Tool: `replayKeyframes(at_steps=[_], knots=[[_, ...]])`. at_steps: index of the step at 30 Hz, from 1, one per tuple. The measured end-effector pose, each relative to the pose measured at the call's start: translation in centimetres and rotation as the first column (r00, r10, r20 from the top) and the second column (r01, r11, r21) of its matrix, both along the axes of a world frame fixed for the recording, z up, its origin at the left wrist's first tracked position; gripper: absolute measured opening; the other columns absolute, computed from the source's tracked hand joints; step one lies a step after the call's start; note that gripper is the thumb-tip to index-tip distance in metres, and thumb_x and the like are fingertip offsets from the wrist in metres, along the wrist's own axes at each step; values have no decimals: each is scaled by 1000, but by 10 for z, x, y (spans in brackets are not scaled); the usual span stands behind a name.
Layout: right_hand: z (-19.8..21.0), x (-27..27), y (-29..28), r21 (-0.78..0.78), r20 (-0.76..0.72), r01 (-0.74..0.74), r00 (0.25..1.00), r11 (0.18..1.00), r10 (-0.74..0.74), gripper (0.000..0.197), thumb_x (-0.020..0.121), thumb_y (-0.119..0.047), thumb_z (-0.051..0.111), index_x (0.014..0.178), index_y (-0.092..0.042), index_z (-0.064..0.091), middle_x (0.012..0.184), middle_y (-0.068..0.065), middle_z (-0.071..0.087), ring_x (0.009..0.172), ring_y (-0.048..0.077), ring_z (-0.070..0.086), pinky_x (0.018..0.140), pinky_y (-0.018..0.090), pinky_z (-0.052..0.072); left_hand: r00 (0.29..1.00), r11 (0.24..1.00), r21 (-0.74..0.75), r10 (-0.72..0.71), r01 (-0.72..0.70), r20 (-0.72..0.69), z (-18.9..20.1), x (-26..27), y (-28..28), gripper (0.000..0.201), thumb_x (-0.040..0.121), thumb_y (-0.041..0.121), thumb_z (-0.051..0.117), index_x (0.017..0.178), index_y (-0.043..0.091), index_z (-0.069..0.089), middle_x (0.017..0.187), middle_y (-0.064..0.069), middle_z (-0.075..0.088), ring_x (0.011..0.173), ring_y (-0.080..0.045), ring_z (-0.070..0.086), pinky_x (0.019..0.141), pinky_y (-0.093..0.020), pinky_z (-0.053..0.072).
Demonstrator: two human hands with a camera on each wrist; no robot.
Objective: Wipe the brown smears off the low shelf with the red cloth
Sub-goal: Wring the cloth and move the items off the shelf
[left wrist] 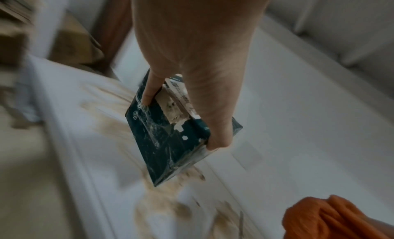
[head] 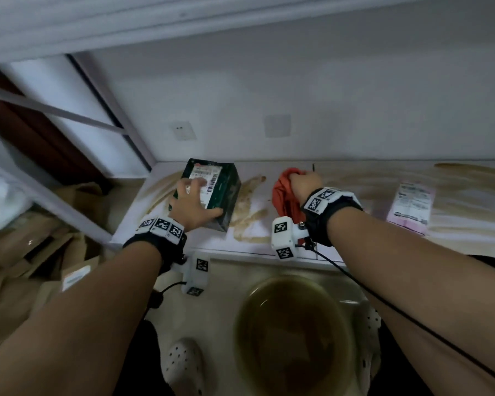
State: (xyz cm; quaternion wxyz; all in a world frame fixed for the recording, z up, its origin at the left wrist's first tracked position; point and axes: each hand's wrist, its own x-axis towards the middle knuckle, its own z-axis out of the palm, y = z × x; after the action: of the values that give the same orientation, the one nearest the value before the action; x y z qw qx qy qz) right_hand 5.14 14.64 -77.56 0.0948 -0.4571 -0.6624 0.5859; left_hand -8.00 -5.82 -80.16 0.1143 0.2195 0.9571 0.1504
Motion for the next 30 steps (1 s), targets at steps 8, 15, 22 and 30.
replayKeyframes(at_steps=[8, 15, 22, 30], knots=[[23, -65, -130, 44, 32, -315, 949, 948, 314, 27, 96, -12, 41, 93, -2, 66, 83, 13, 62, 70, 25, 56, 53, 27, 41, 941, 940, -51, 338, -338, 1, 6, -25, -183, 73, 74, 48, 72, 132, 26, 34, 143, -7, 19, 131, -40, 32, 113, -51, 25], [18, -107, -208, 10, 15, -392, 920, 920, 392, 31, 95, -10, 43, 112, 5, 64, 81, 17, 65, 58, 21, 52, 43, 19, 43, 816, 812, -148, 576, -564, 49, -3, -45, -290, 85, 63, 61, 68, 133, 27, 32, 140, -6, 18, 130, -48, 31, 111, -57, 27], [3, -121, -241, -1, 24, -376, 927, 927, 375, 24, 93, -15, 49, 105, 1, 63, 67, 7, 55, 76, 26, 58, 69, 35, 48, 746, 765, -193, 643, -614, 173, -32, -49, -316, 87, 69, 58, 69, 137, 18, 33, 139, -10, 19, 127, -41, 37, 107, -51, 36], [-11, -125, -241, 26, 97, -425, 902, 905, 421, 30, 94, -14, 44, 65, -12, 52, 62, 6, 53, 55, 19, 50, 51, 28, 40, 731, 751, -170, 660, -638, 175, -44, -42, -316, 87, 77, 48, 70, 143, 12, 28, 151, -15, 16, 133, -39, 35, 110, -48, 34]])
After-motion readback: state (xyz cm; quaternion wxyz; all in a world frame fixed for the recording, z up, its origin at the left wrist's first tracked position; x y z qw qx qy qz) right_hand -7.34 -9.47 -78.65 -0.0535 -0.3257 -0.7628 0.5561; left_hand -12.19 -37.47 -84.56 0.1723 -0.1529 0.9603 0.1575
